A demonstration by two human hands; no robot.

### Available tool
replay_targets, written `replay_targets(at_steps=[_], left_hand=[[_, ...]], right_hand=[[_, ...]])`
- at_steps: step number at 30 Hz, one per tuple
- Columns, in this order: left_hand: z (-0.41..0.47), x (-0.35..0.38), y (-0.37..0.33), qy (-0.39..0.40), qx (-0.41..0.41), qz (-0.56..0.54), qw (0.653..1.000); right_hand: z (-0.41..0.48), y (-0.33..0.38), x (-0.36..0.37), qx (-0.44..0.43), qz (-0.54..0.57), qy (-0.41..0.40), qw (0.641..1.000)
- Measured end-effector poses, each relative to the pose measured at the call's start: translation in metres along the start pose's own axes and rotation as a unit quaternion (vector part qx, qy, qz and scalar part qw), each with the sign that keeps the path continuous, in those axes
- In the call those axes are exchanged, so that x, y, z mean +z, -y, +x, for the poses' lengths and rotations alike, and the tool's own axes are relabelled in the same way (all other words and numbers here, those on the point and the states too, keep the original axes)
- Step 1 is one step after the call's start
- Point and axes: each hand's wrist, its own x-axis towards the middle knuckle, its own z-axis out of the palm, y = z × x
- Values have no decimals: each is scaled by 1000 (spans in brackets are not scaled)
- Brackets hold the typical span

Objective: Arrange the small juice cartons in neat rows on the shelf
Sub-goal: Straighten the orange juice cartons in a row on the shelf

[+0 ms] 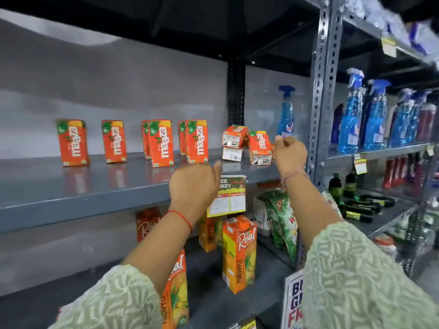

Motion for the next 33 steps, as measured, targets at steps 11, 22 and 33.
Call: replay_targets(at_steps=[11, 22, 33], left_hand=[[-3, 5, -5, -11, 19, 32, 999], [-5, -16, 11, 102, 81, 33, 991], [-48, -87, 140, 99, 35, 103, 989]], right_hand=[[49, -8, 3, 155, 124, 219, 955], [11, -15, 6, 34, 125, 107, 986], [-86, 82, 77, -37, 216, 292, 931]])
